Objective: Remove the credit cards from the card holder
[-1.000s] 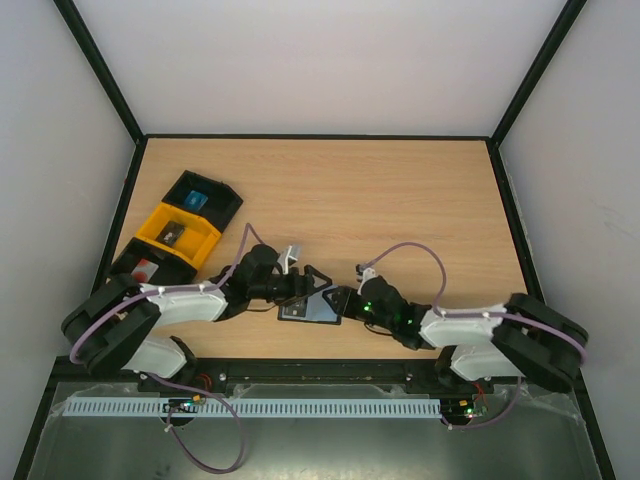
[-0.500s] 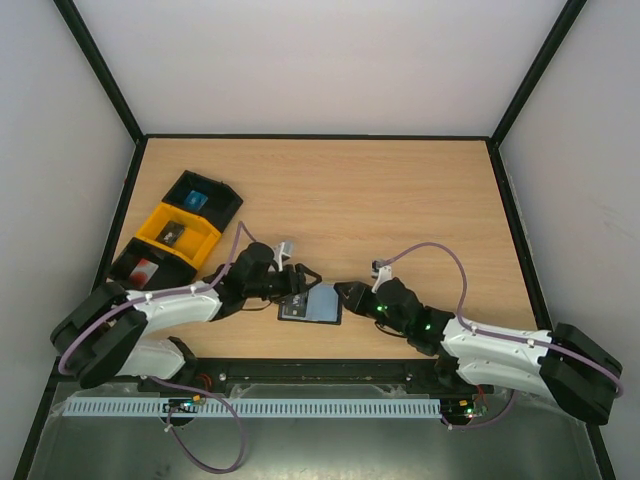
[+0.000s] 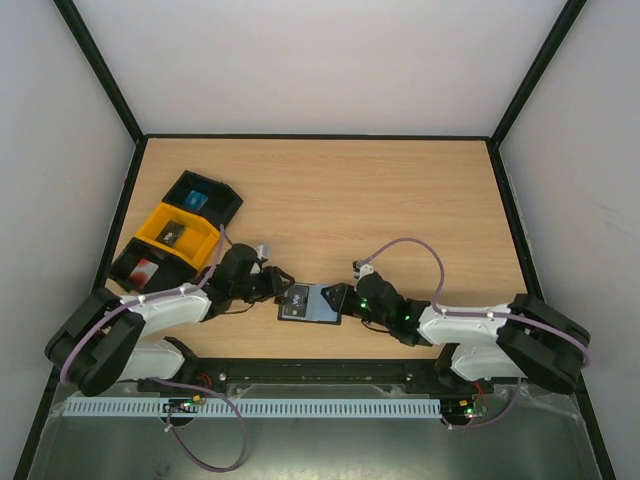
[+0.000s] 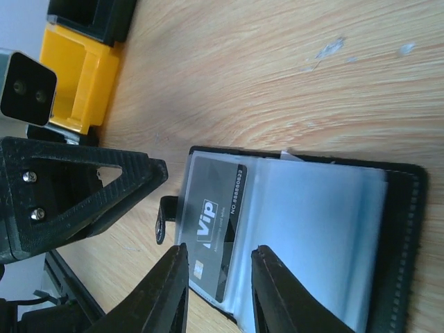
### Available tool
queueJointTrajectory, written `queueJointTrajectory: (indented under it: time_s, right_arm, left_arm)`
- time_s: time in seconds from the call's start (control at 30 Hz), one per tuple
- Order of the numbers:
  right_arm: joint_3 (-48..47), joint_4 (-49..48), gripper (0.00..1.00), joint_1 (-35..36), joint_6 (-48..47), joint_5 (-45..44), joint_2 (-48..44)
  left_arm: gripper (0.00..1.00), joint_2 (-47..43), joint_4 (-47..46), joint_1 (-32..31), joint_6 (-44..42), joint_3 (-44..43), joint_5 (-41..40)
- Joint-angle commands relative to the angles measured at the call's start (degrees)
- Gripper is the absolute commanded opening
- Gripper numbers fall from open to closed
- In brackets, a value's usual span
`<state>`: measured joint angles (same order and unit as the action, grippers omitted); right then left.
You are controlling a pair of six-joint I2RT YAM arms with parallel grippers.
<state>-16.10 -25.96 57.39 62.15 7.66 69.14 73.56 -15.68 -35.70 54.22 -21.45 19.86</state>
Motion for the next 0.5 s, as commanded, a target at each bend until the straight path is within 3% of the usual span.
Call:
queueJointTrajectory:
  time_s: [0.0, 0.33, 0.47]
  right_arm:
    - [-3.7, -4.1, 0.26, 0.9, -0.3, 2.1, 5.1]
    - [-7.1, -8.9, 0.22, 1.4, 0.5, 4.5, 15.7]
    - [-7.2, -11.1, 0.22, 1.4, 1.3, 5.1, 19.0]
  left_arm:
    - [0.34, 1.1, -0.3, 0.2, -2.2, 1.7, 0.2]
    - [0.10, 4.8, -2.1, 0.4, -3.0, 4.1, 1.0]
    - [0.06, 3.9, -1.5, 0.4, -3.3, 4.8, 0.5]
